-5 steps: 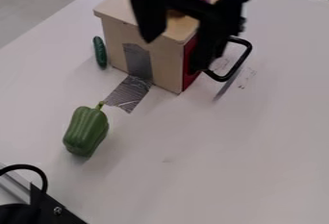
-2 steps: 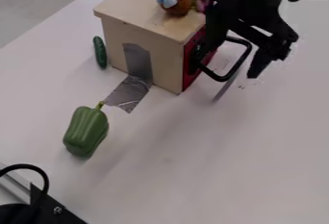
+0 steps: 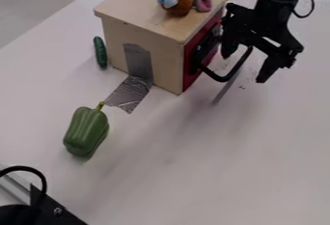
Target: Opens the drawer
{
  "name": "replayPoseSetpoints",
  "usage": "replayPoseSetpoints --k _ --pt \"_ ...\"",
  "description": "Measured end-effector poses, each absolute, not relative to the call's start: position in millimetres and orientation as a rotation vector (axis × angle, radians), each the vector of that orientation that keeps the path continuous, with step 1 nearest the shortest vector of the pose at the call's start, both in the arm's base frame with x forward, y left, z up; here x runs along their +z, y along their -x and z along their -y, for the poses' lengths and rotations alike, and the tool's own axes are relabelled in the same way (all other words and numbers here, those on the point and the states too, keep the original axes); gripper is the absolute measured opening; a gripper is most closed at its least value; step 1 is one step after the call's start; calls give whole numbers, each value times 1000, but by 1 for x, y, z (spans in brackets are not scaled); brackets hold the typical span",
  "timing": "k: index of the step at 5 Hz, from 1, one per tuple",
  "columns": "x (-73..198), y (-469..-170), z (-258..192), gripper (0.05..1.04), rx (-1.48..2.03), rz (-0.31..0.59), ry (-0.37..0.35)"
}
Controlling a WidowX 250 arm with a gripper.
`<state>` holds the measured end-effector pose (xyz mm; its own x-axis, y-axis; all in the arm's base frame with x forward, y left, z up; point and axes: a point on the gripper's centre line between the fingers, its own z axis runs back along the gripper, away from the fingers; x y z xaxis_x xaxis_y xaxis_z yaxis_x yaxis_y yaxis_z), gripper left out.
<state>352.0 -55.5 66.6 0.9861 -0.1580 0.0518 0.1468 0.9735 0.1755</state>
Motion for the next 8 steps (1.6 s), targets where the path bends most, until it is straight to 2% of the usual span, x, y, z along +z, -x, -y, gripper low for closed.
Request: replayPoseSetpoints --k 2,3,4,5,6,8 --pt "24 -366 39 967 -147 -33 -180" --pt "11 -363 41 695 -141 -67 -153" --pt "14 -366 51 402 -148 -60 -127" --pt "18 -366 71 189 -156 -56 -98" --pt "20 -363 95 144 -181 -47 -81" --pt "24 -362 114 143 -197 -36 -75"
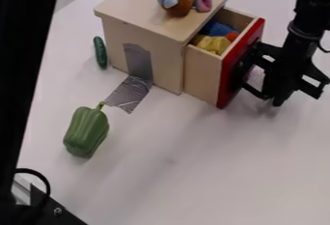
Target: Opens the drawer
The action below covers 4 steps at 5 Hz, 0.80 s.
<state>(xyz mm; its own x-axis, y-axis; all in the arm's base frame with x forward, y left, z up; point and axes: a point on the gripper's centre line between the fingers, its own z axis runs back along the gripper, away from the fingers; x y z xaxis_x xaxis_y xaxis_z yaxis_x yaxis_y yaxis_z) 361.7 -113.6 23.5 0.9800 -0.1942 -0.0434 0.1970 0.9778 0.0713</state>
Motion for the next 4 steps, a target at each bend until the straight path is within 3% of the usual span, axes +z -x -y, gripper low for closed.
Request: replayPoseSetpoints --k 4 --pt "26 -363 147 143 -213 -31 -56"
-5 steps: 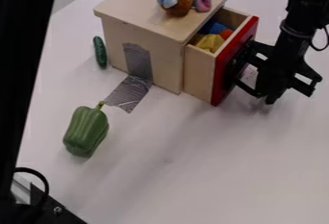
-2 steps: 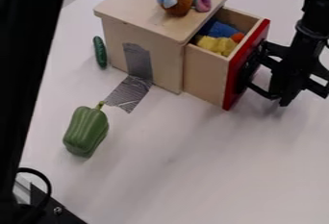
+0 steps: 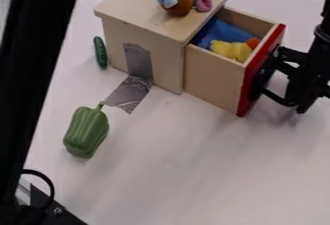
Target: Opens the drawer
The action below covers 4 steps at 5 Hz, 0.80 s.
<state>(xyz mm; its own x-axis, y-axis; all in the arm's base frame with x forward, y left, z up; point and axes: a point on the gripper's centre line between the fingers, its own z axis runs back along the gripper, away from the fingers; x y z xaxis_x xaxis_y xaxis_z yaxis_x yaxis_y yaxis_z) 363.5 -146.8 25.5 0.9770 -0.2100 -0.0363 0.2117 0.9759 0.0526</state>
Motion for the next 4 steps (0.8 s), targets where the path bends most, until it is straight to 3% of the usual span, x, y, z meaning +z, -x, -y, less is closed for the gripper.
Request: replayPoseSetpoints --k 1,2,3,4 --pt "26 -362 153 171 -218 -34 -58" --pt "31 -365 162 403 -241 -13 -52" --pt "41 -367 162 722 -220 26 -67" --pt "88 -370 160 977 -202 116 -54"
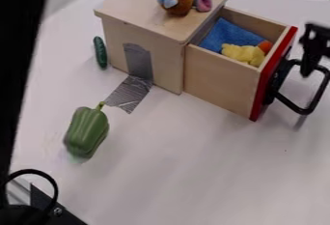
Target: Opens the drawer
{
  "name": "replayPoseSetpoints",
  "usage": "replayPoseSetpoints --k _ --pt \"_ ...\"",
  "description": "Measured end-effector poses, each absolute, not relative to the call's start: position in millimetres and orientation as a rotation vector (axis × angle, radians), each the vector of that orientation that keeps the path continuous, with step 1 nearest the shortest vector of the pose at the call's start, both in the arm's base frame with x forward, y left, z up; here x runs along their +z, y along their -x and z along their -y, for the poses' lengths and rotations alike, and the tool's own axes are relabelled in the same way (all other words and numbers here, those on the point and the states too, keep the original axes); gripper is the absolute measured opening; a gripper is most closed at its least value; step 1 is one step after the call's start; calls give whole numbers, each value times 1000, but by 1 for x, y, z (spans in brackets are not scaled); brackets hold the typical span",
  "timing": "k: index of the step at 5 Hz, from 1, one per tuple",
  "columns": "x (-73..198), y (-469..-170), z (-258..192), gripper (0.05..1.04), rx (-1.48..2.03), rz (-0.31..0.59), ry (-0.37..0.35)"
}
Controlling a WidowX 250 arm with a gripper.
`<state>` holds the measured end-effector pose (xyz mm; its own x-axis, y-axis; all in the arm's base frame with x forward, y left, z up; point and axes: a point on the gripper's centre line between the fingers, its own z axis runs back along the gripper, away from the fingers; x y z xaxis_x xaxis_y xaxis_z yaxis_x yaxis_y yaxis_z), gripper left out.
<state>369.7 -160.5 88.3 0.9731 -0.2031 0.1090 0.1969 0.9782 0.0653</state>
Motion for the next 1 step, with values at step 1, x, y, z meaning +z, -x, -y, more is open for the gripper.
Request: replayPoseSetpoints --k 1 --pt "136 -371 163 998 -176 183 -14"
